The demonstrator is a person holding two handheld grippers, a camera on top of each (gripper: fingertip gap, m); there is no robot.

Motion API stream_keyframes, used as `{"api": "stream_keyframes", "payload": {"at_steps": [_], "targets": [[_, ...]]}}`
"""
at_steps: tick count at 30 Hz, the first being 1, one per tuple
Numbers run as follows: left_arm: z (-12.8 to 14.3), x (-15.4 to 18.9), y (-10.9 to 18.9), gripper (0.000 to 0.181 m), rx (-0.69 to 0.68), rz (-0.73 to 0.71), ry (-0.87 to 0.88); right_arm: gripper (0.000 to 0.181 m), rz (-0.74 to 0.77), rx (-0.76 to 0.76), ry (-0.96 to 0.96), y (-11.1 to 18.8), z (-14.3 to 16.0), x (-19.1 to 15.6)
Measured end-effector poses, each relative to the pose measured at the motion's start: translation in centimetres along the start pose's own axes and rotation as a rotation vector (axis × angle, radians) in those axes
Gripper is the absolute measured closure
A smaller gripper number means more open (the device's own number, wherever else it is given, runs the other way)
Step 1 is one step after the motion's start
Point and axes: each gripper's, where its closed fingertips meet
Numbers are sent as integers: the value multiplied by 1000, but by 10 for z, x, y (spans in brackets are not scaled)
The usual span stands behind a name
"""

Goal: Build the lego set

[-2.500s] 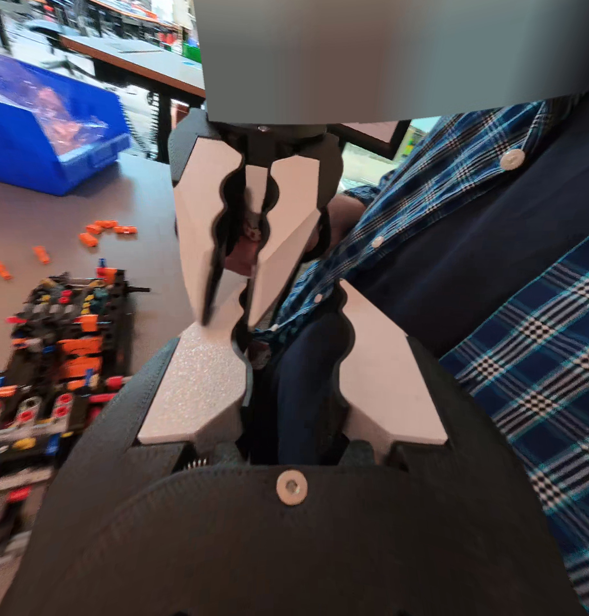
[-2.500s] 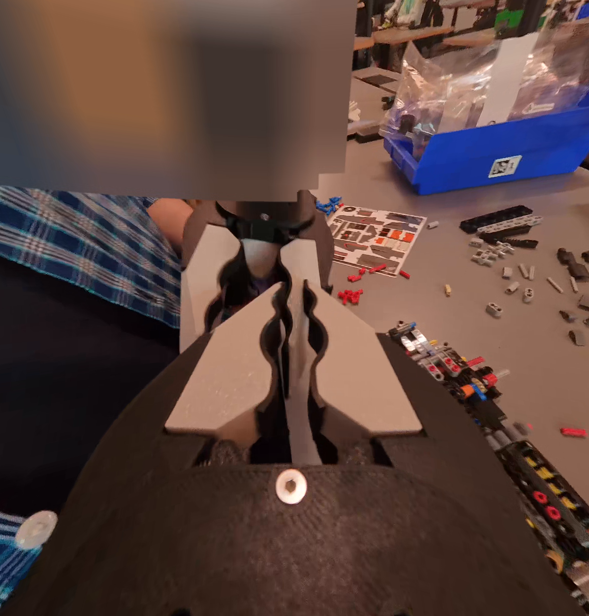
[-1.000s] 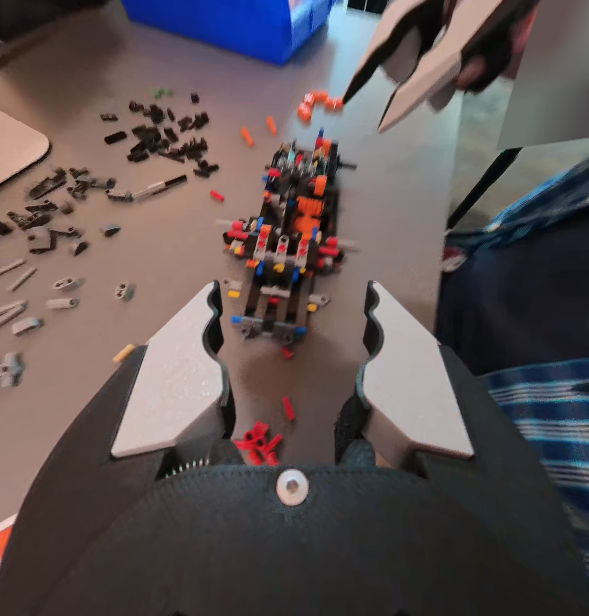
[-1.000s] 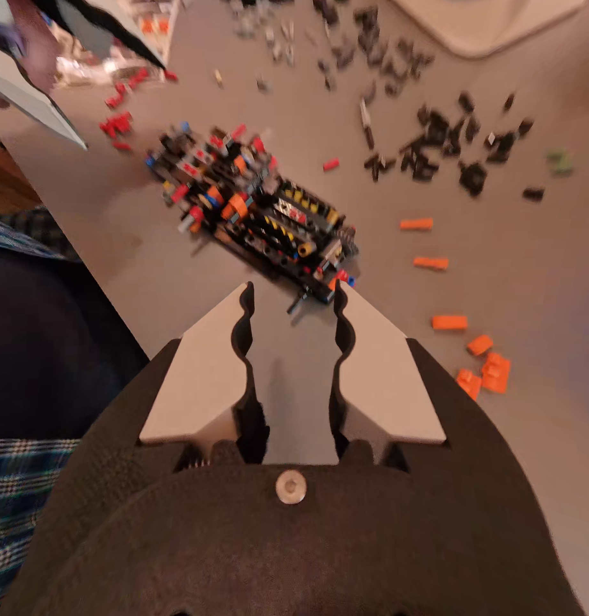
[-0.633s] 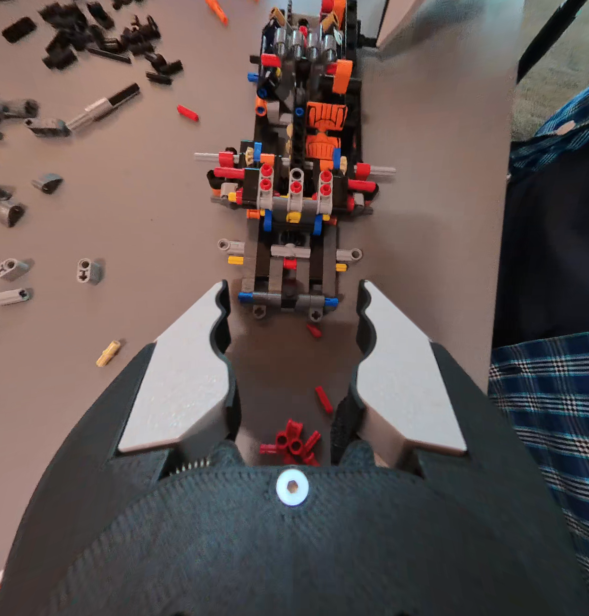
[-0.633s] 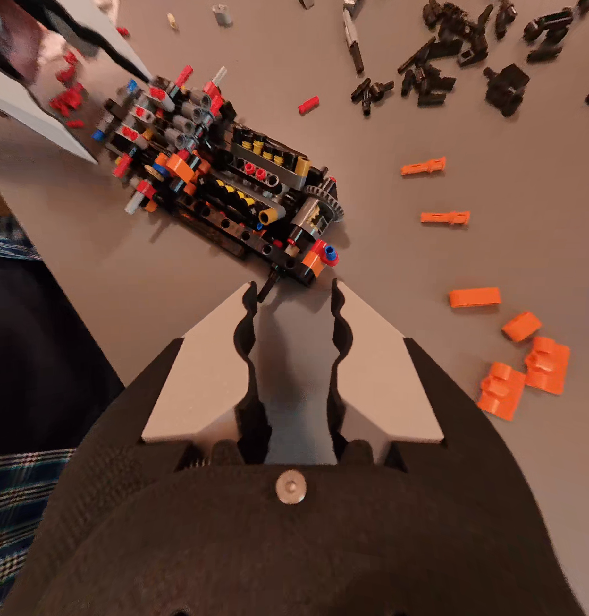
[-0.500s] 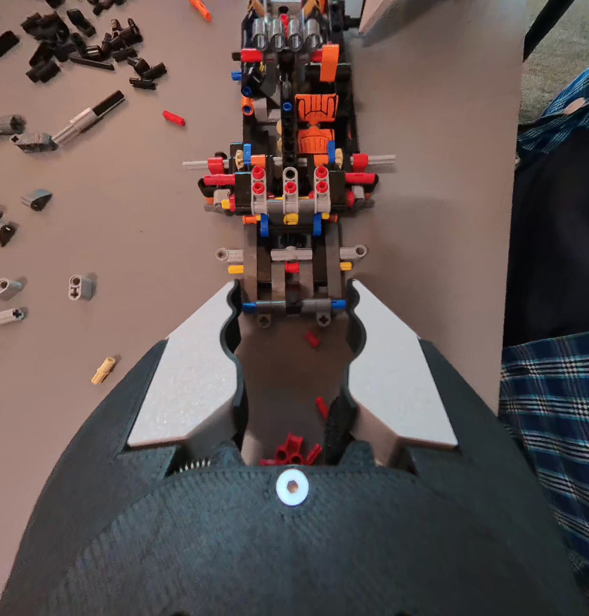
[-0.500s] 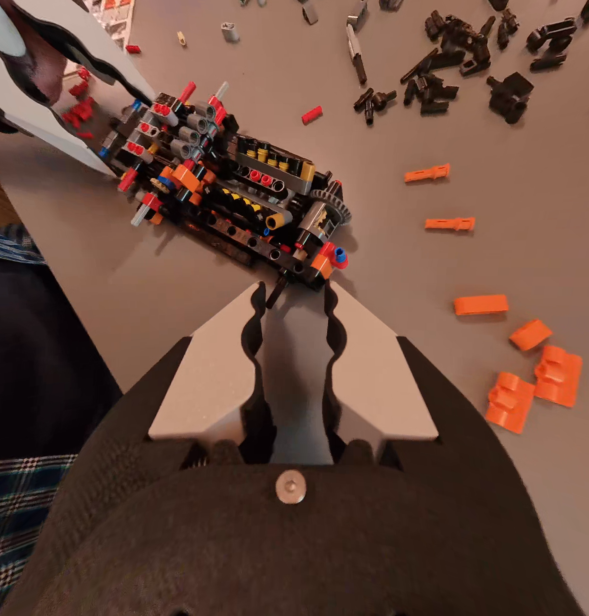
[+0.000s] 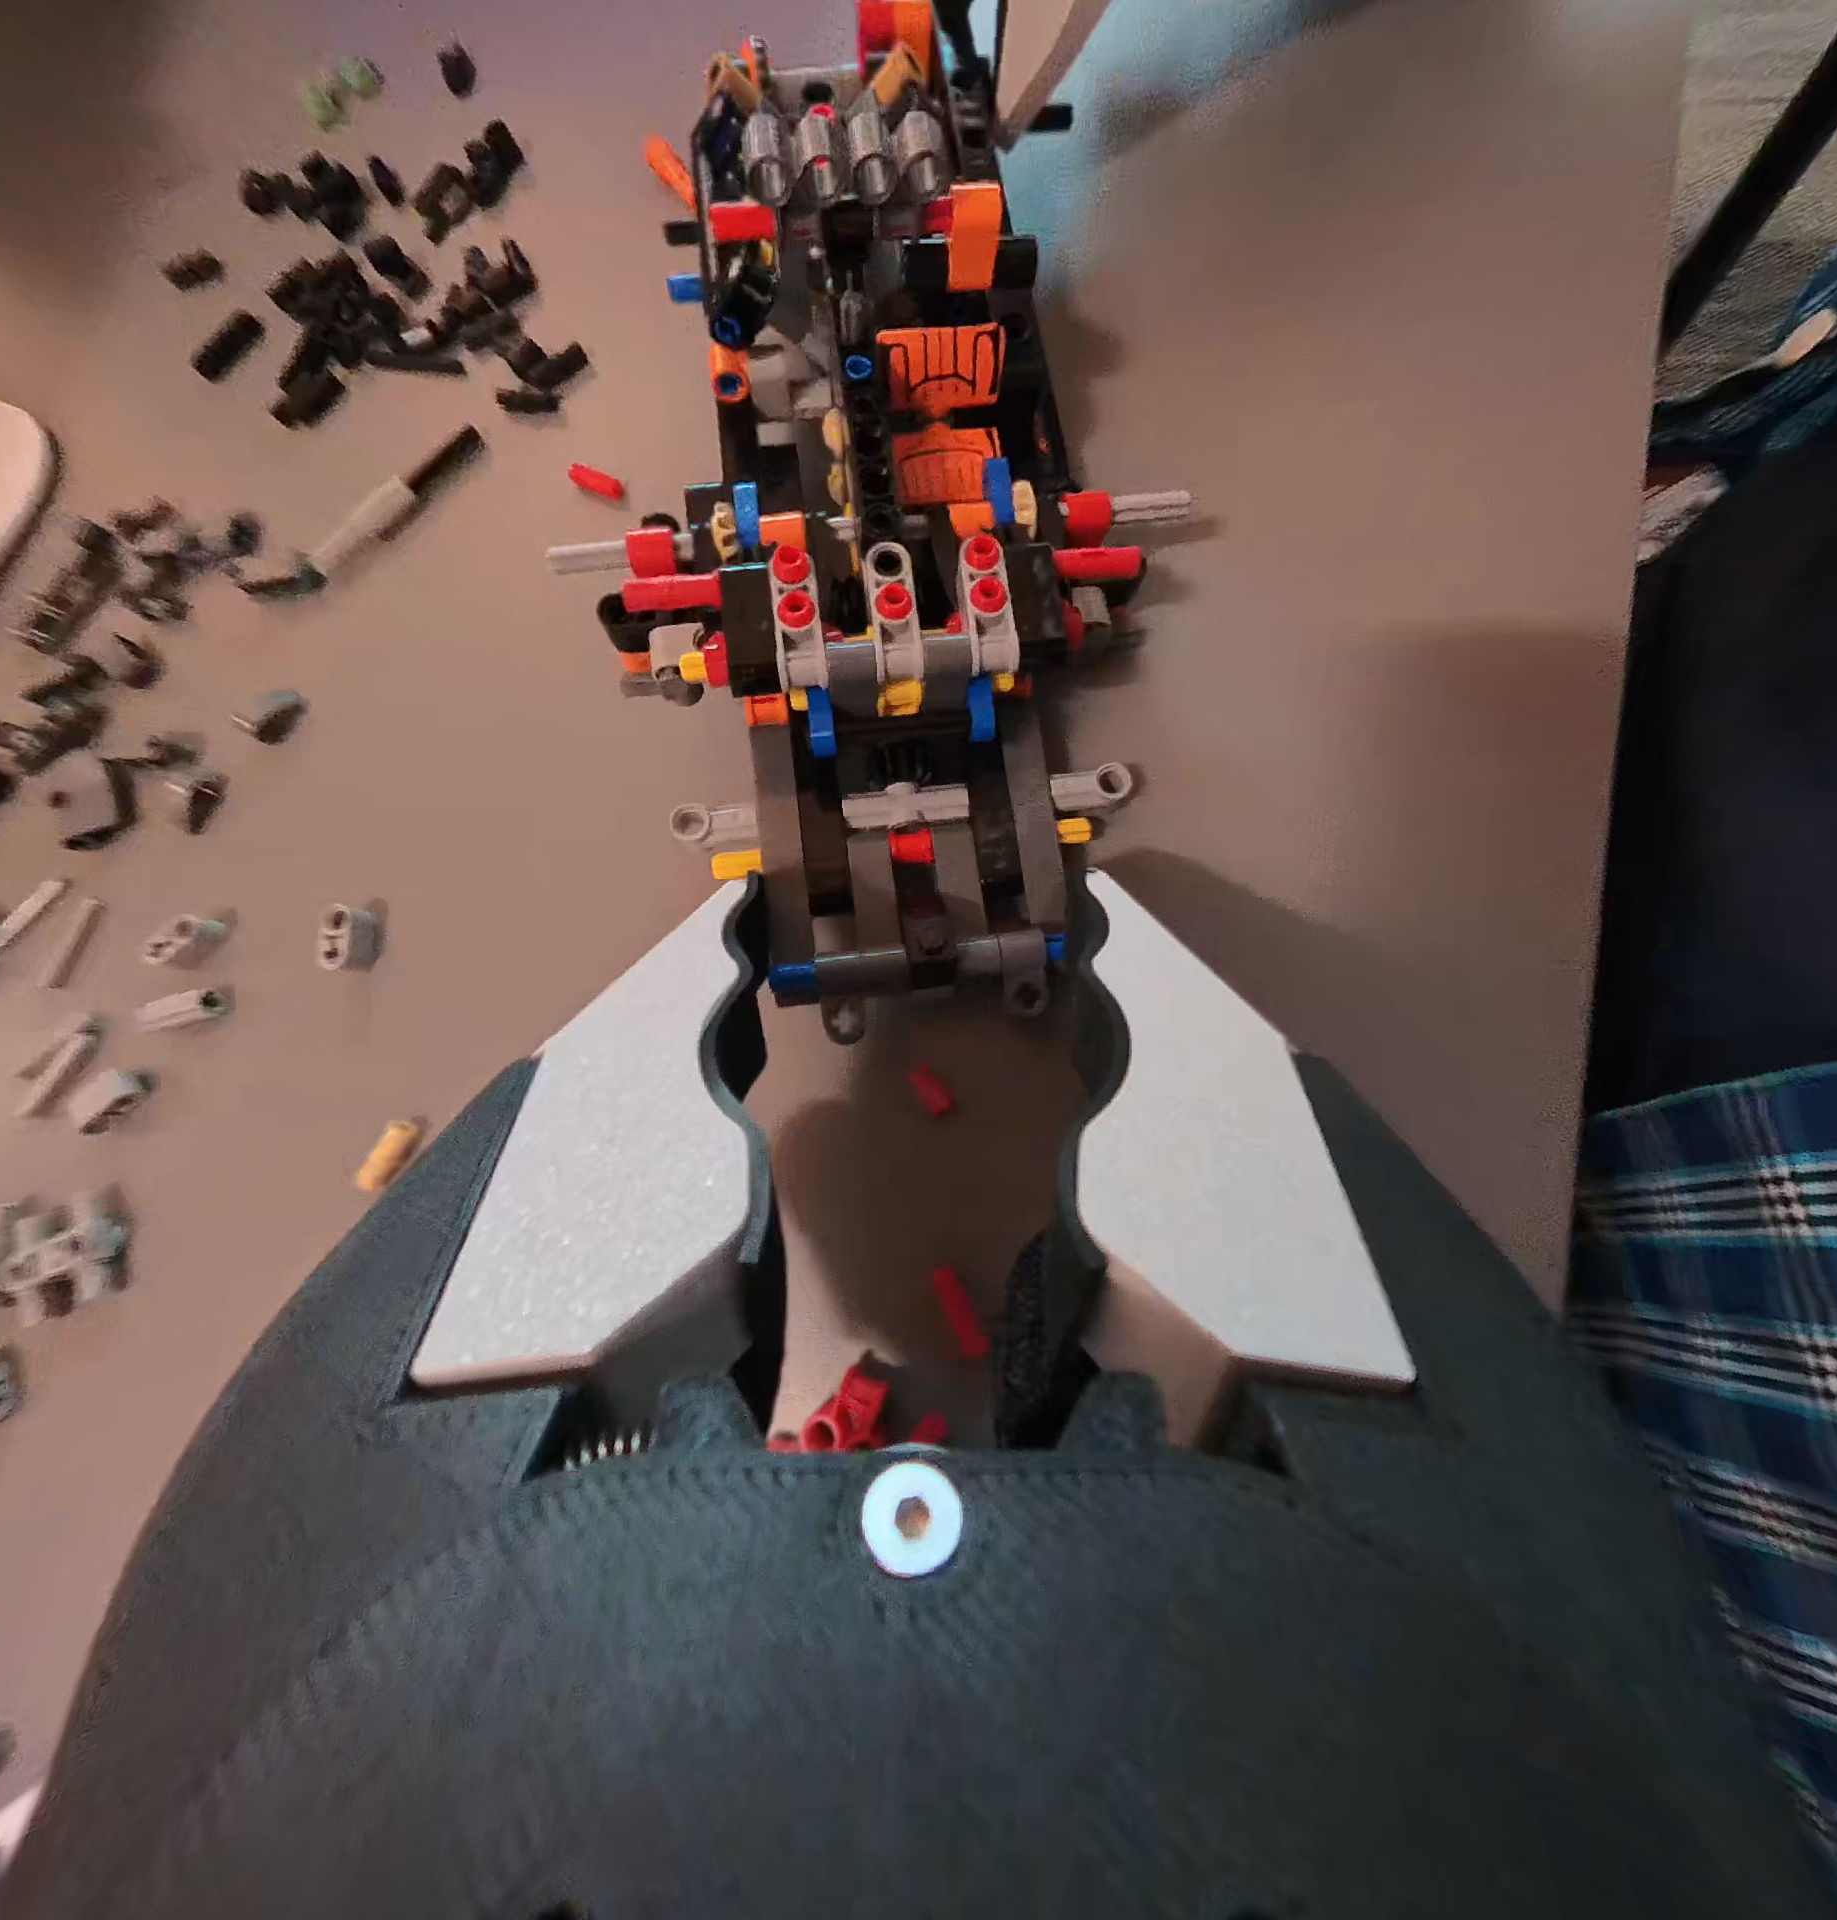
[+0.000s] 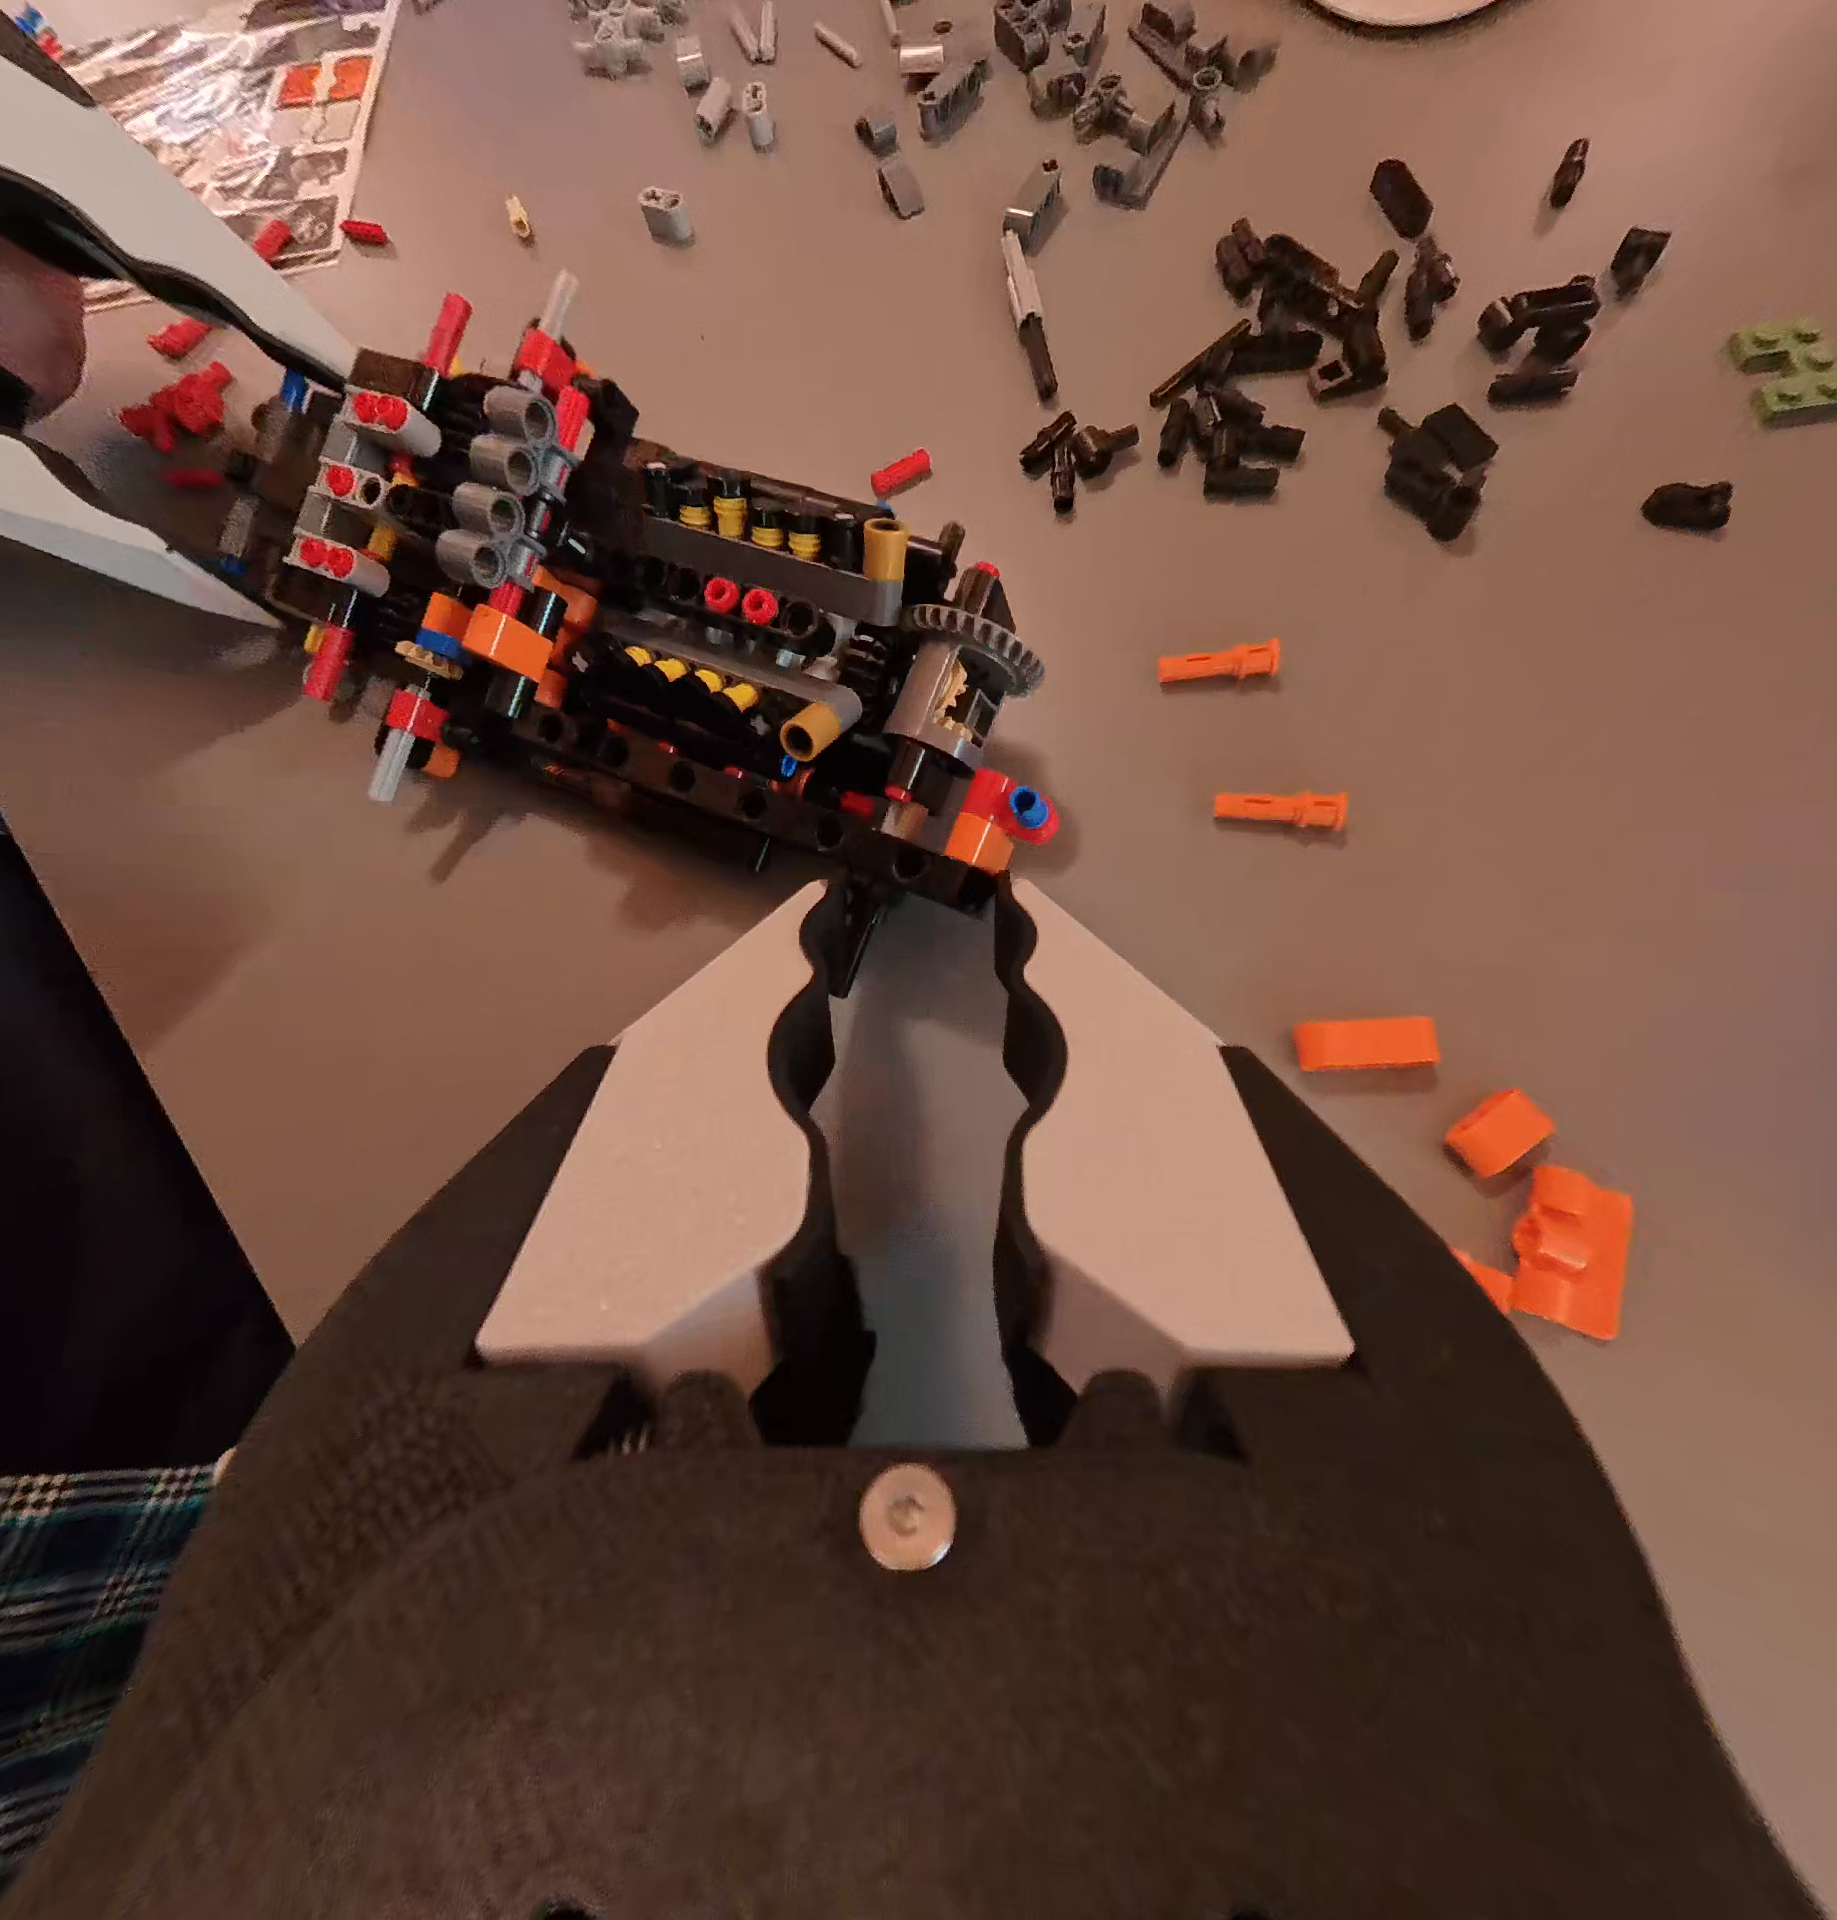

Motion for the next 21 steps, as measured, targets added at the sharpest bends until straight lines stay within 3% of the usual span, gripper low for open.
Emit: {"api": "stream_keyframes", "payload": {"at_steps": [11, 21], "targets": [[-12, -11, 11, 125, 91, -200, -303, 154, 0, 76, 8, 6, -5, -5], [-14, -11, 12, 125, 73, -237, -263, 154, -10, 93, -1, 5, -15, 1]]}}
Point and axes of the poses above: each gripper's, where its closed fingertips meet, y back along the fingers, z out of its underside, x = y × z across the jaws, and after that the axes turned 5 degrees about y, right-handed
